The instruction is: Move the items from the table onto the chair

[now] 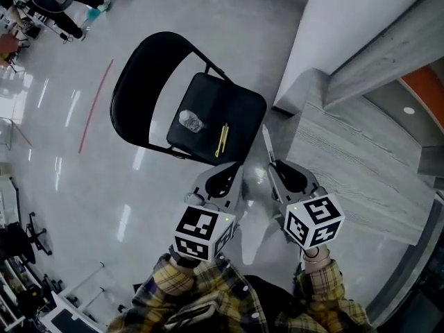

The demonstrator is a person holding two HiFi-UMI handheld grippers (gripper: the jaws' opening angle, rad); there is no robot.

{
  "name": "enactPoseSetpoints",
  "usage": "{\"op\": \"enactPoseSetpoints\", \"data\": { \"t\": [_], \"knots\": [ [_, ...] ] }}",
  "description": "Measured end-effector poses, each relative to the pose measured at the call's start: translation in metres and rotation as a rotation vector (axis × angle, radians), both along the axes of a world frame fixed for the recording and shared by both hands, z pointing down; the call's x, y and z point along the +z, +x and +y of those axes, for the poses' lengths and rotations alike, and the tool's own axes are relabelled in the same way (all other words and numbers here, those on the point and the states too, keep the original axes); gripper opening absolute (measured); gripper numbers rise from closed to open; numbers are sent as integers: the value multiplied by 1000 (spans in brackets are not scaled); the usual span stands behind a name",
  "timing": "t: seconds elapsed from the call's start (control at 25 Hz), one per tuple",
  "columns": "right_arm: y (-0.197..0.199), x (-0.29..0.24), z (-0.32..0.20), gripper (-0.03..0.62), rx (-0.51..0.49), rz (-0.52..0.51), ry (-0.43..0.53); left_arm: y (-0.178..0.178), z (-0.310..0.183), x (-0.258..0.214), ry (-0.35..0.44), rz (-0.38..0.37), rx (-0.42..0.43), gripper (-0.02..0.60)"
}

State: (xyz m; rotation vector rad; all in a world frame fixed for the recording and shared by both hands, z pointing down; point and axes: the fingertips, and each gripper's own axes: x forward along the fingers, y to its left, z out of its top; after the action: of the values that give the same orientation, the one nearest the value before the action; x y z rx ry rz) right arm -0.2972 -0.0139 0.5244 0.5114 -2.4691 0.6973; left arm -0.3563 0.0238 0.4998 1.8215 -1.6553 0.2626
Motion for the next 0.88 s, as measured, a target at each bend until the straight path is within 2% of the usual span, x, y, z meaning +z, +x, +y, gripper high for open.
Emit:
{"op": "enactPoseSetpoints", "data": {
  "t": [0.16, 0.28, 0.52, 0.68, 0.88],
  "knots": [
    [-53, 47, 2, 64, -40, 4, -62, -41, 10, 40, -42, 9, -64, 3],
    [-81, 94, 9, 64, -31, 16, -131, -62, 30, 72, -84, 18, -113, 3],
    [-120, 195, 5, 64, -14, 117, -188, -90, 54, 126, -157, 42, -166, 3],
    [-135, 260, 0, 64, 69, 184, -238, -103, 66, 153, -192, 58, -203, 3],
    [-133, 339, -4, 64, 198, 280, -304, -111, 79, 177, -228, 78, -245, 3]
  ]
}}
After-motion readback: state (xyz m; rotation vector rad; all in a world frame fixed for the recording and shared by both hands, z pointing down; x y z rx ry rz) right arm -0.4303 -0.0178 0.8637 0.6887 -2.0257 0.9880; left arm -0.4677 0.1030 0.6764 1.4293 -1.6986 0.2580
